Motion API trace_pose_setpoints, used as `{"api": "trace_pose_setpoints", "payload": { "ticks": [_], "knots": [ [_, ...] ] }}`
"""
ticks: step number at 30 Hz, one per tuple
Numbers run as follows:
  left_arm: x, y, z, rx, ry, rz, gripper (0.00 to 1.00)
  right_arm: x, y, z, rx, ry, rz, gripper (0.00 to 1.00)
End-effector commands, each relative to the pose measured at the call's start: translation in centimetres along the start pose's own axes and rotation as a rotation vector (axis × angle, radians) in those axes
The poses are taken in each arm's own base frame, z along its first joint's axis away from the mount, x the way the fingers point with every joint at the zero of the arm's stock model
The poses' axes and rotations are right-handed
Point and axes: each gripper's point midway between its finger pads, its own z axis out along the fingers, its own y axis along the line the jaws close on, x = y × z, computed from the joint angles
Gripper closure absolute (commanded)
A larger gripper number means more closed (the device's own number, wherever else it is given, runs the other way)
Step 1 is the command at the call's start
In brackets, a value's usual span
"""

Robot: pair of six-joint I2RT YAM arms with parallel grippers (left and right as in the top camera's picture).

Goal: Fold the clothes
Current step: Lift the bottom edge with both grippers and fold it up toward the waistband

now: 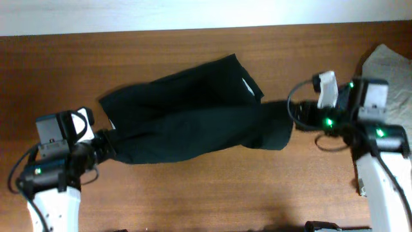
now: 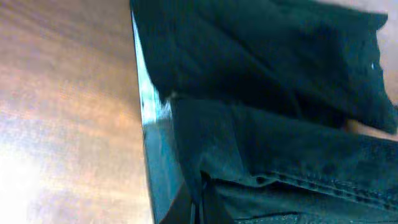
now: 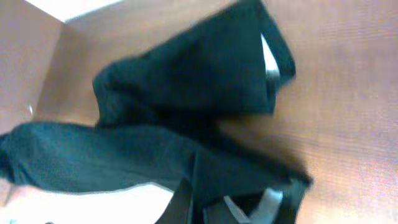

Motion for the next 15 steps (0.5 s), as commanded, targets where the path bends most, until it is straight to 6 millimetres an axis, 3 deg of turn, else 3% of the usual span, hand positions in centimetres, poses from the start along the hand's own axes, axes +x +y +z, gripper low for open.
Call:
{"api": "trace_pose_setpoints", "payload": {
  "ticks": [1, 5, 11, 15],
  "knots": [
    [-0.8, 1.2, 2.3, -0.059, 0.054, -0.041, 1.0, -1.0, 0.4, 3.5, -0.046, 0.037, -0.013, 0.96],
    [-1.8, 1.7, 4.6, -0.076, 0.068, -0.044, 0.99, -3.0, 2.3, 7.3, -0.044, 0.039, -0.121, 0.96],
    [-6.2, 2.8, 5.9, -0.141, -0.087, -0.019, 1.0, -7.5, 4.4, 11.9, -0.032, 0.013, -0.221, 0.96],
    [-8.3, 2.8, 7.5, -0.14, -0.147, -0.011, 1.0, -10.8, 5.7, 13.8, -0.058, -0.049, -0.27, 0.96]
  ]
}}
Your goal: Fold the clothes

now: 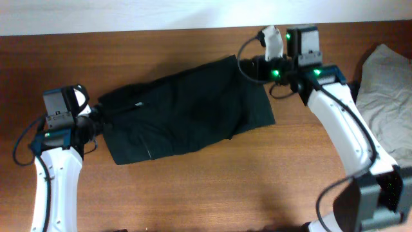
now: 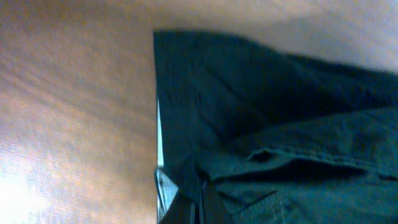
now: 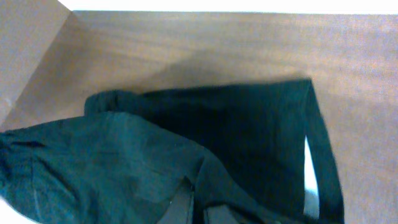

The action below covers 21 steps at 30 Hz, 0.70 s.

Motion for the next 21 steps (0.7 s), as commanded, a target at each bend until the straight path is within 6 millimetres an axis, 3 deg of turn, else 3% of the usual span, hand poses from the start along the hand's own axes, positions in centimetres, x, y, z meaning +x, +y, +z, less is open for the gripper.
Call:
{"api": "trace_pose_setpoints", "payload": {
  "ticks": [1, 4, 10, 21],
  "knots": [
    [-1.4, 0.7, 1.6, -0.04, -0.029, -0.006, 1.0, -2.7, 0.4, 0.7, 0.012, -0.053, -0.04, 0.96],
    [-1.5, 0.9, 3.8, -0.044, -0.013, -0.004, 0.99, -3.1, -0.9, 1.2, 0.072, -0.065, -0.041, 0.96],
    [-1.7, 1.0, 7.8, -0.031, 0.004, 0.021, 1.0, -1.9, -2.5, 3.5, 0.089, -0.025, -0.02, 0.96],
    [-5.3, 0.3, 11.4, 0.009, -0.144, 0.05, 1.0, -1.1, -6.1, 9.7, 0.096, -0.052, -0.033, 0.96]
  ]
}}
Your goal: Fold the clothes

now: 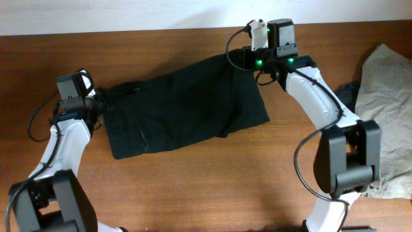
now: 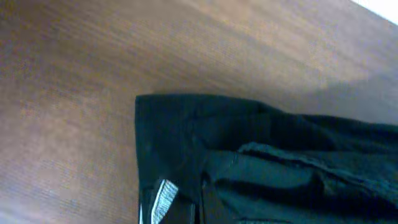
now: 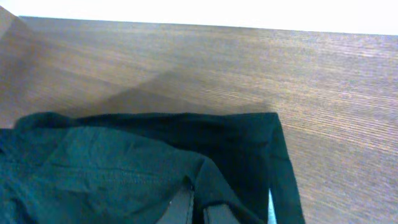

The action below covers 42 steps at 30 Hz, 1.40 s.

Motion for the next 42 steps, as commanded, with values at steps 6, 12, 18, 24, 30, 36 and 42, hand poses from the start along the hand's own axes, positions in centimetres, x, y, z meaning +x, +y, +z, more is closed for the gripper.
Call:
{"api": "trace_pose_setpoints", "payload": {
  "ticks": [6, 12, 18, 24, 30, 36, 42],
  "knots": [
    [0.1, 0.6, 3.2, -0.005, -0.009, 0.017, 0.23, 0.0, -1.2, 2.8, 0.013, -0.028, -0.011, 0.24],
    [-6.5, 0.3, -2.5, -0.028, -0.115, 0.159, 0.01, -6.9, -0.3, -3.0, 0.039, -0.116, -0.031, 0.01],
    [-7.4, -1.4, -9.5, -0.02, -0.12, 0.194, 1.0, -5.2, 2.7, -6.4, 0.032, 0.08, -0.125, 0.96],
    [2.9, -3.6, -3.9, 0.044, 0.194, 0.25, 0.99, 2.8, 3.8, -1.2, -0.006, 0.302, -0.095, 0.96],
    [8.4, -4.6, 1.4, 0.071, 0.342, 0.288, 1.0, 8.0, 2.4, 2.8, 0.047, 0.407, -0.104, 0.96],
    [11.3, -1.8, 6.0, -0.038, 0.406, 0.281, 0.99, 12.9, 0.4, 6.6, 0.052, 0.497, -0.076, 0.96],
    [12.1, -0.9, 6.8, -0.067, 0.427, 0.281, 0.99, 15.8, -6.4, 5.0, 0.432, 0.612, -0.021, 0.96]
  ]
}}
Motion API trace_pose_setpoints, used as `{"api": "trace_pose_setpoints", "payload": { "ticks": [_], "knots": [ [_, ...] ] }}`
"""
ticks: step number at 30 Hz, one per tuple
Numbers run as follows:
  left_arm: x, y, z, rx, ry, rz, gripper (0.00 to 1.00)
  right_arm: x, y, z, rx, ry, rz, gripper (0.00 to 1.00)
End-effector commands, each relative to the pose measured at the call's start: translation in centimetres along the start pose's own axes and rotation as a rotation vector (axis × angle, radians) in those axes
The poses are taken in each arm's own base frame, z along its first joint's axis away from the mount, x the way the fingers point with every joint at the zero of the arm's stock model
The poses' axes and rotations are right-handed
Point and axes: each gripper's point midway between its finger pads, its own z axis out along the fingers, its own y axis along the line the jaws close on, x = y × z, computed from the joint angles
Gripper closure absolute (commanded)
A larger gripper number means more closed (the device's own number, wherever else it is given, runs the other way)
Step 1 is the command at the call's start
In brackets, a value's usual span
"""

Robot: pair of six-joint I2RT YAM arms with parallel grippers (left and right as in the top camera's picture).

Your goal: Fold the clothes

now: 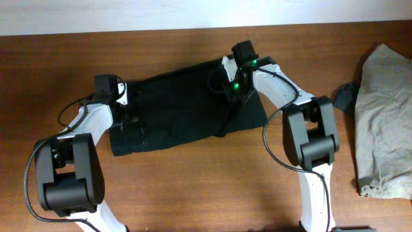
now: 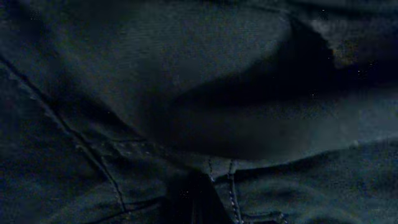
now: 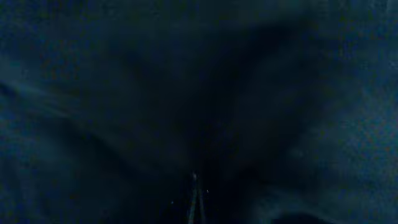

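A black garment (image 1: 187, 109) lies folded into a flat band across the middle of the brown table (image 1: 193, 187). My left gripper (image 1: 127, 111) sits low on the garment's left end, and my right gripper (image 1: 230, 90) on its right part, below the top right corner. Both wrist views are filled with dark cloth. In the left wrist view a stitched seam (image 2: 231, 180) runs beside my left gripper (image 2: 194, 202), whose fingers are together. My right gripper (image 3: 194, 199) shows only as a thin shut line against the fabric. No pinched fold shows in either.
A crumpled grey cloth (image 1: 386, 109) lies at the table's right edge, with a small dark piece (image 1: 344, 96) beside it. The white wall runs along the far edge. Bare wood lies in front of the garment.
Both grippers have left the garment's upper corners and come inward onto the cloth. The left is now over the left end, the right lower on the right part. The garment lies flat.
The grippers first held the black garment stretched and lifted between them at the table's near side. Then they were farther back with the held half laid over the other. Then they stood at the far corners, and now they rest on the folded garment.
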Motion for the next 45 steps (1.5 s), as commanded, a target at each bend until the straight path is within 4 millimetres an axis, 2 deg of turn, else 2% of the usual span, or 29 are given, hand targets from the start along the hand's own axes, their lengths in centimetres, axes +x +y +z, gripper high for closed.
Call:
{"api": "trace_pose_setpoints", "payload": {
  "ticks": [1, 3, 6, 7, 8, 9, 10, 12, 15, 18, 21, 23, 26, 29, 31, 37, 41, 45],
  "knots": [
    [2.0, 1.3, 2.0, -0.05, 0.069, -0.007, 1.0, 1.6, -5.4, -1.7, 0.303, 0.061, 0.115, 0.96],
    [2.1, 1.3, 2.0, -0.05, 0.07, -0.007, 0.99, 0.4, -5.6, -5.7, 0.317, 0.04, 0.13, 0.96],
    [2.1, 1.2, 2.0, -0.05, 0.07, -0.007, 0.99, -1.8, -4.2, -13.0, 0.317, -0.061, 0.139, 0.96],
    [2.1, 1.3, 2.0, -0.05, 0.07, -0.007, 1.0, -2.1, -3.2, -15.7, 0.305, -0.101, 0.153, 0.96],
    [2.1, 1.2, 2.0, -0.05, 0.071, -0.007, 0.99, -1.9, -2.0, -17.5, 0.276, -0.118, 0.152, 0.96],
    [2.1, 1.3, 2.0, -0.05, 0.071, -0.007, 1.0, -1.2, -0.1, -18.9, 0.205, -0.113, 0.143, 0.96],
    [2.1, 1.3, 2.0, -0.05, 0.07, -0.007, 0.99, -0.3, 1.7, -19.3, 0.124, -0.086, 0.137, 0.96],
    [2.0, 1.3, 2.0, -0.05, 0.069, -0.007, 0.99, 1.0, 3.9, -18.9, 0.032, -0.026, 0.123, 0.96],
    [2.1, 1.3, 2.0, -0.05, 0.071, -0.007, 0.99, 4.2, 5.3, -15.4, -0.008, 0.094, 0.088, 0.96],
    [2.1, 1.3, 2.0, -0.05, 0.073, -0.007, 0.99, 8.0, 5.6, -11.2, -0.017, 0.201, 0.074, 0.96],
    [2.1, 1.3, 2.0, -0.05, 0.074, -0.007, 0.99, 10.9, 4.8, -7.9, -0.014, 0.25, 0.084, 0.96],
    [2.1, 1.3, 2.0, -0.05, 0.073, -0.007, 1.0, 11.9, 4.1, -6.3, -0.005, 0.247, 0.089, 0.96],
    [2.1, 1.3, 2.0, -0.05, 0.073, -0.007, 1.0, 12.3, 2.7, -5.1, 0.046, 0.228, 0.083, 0.96],
    [2.1, 1.3, 2.0, -0.051, 0.073, -0.006, 1.0, 12.4, 0.5, -4.5, 0.166, 0.205, 0.067, 0.96],
    [2.1, 1.3, 2.0, -0.051, 0.073, -0.006, 0.99, 11.7, -1.1, -4.0, 0.247, 0.159, 0.054, 0.96],
    [2.1, 1.9, 2.0, -0.087, 0.071, 0.004, 1.0, 10.6, -3.3, -3.2, 0.338, 0.108, 0.056, 0.96],
    [2.0, 2.4, 1.9, -0.119, 0.069, 0.011, 0.99, 11.9, -5.8, -2.4, 0.352, 0.156, 0.117, 0.96],
    [1.9, 3.2, 1.8, -0.162, 0.064, 0.013, 0.99, 12.8, -8.1, -2.8, 0.329, 0.173, 0.218, 0.96]
  ]
}}
